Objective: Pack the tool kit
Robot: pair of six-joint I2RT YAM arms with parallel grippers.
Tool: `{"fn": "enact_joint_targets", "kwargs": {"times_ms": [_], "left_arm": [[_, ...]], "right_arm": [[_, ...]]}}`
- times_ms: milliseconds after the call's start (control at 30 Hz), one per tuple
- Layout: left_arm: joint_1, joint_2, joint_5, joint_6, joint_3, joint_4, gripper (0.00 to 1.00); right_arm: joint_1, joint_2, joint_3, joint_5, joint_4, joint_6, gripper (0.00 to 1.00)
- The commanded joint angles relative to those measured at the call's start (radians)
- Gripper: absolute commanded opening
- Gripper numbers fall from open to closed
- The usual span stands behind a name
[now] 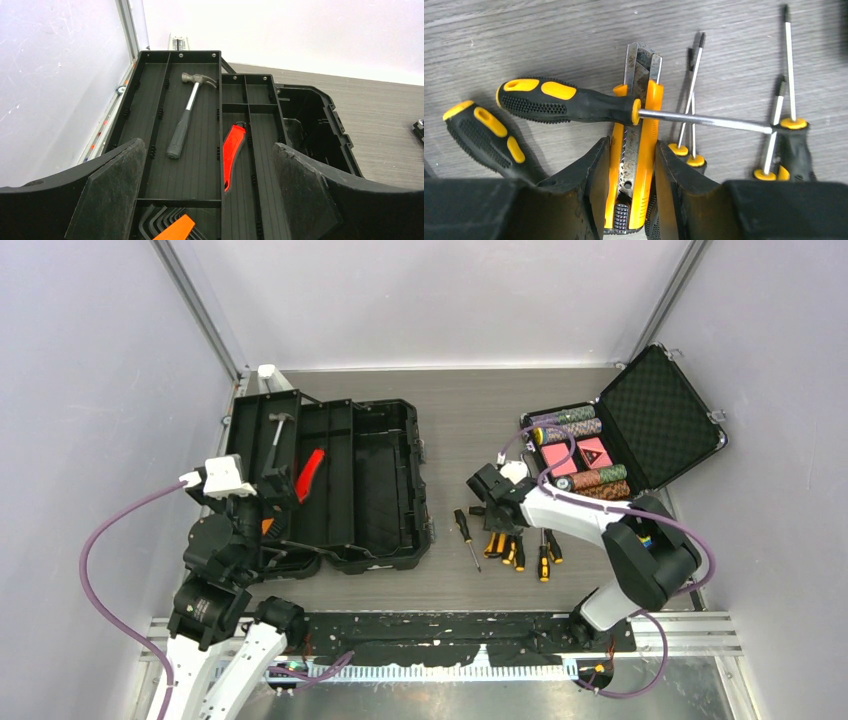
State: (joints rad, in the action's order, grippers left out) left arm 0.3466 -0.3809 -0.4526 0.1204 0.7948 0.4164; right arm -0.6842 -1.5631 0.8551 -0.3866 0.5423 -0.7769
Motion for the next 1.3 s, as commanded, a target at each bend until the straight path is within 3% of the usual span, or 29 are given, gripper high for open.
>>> {"fn": "enact_joint_targets", "kwargs": {"times_ms": [0, 300, 467, 633, 800, 900, 1067, 1267], "left_arm": [[-0.006, 0.003, 0.0, -0.011, -0.005, -0.053, 0.99], [-0.006, -0.034, 0.044, 0.0, 0.014, -0.047, 0.99], [-0.006, -0.062, 0.103, 0.033, 0.045, -0.03, 0.99], [-0.006, -0.121, 0.25, 0.123, 0.111, 0.038, 1.0], [0.015, -0.191, 0.489, 0.25, 0.141, 0.06, 0.99], [0.085, -0.234, 0.543, 0.314, 0.136, 0.034, 0.99], [0.301, -0.307, 0.447, 0.349, 0.137, -0.023, 0.99], [0.463, -0.436, 0.416, 0.395, 0.144, -0.136, 0.98]], "right_arm": [[0.005, 0.132, -0.01, -0.079, 0.076, 0.013, 0.09], [0.005, 0.327, -0.071, -0.011, 0.131, 0.018, 0.05], [0.007, 0.45, -0.134, -0.096, 0.125, 0.007, 0.05], [0.009, 0.561, -0.177, -0.089, 0.025, 0.057, 0.05], [0.008, 0.671, -0.183, -0.043, -0.087, 0.118, 0.05], [0.008, 0.743, -0.195, -0.014, -0.169, 0.133, 0.05], [0.009, 0.805, -0.184, 0.001, -0.207, 0.14, 0.05], [0.008, 0.865, -0.164, -0.009, -0.216, 0.14, 0.05]]}}
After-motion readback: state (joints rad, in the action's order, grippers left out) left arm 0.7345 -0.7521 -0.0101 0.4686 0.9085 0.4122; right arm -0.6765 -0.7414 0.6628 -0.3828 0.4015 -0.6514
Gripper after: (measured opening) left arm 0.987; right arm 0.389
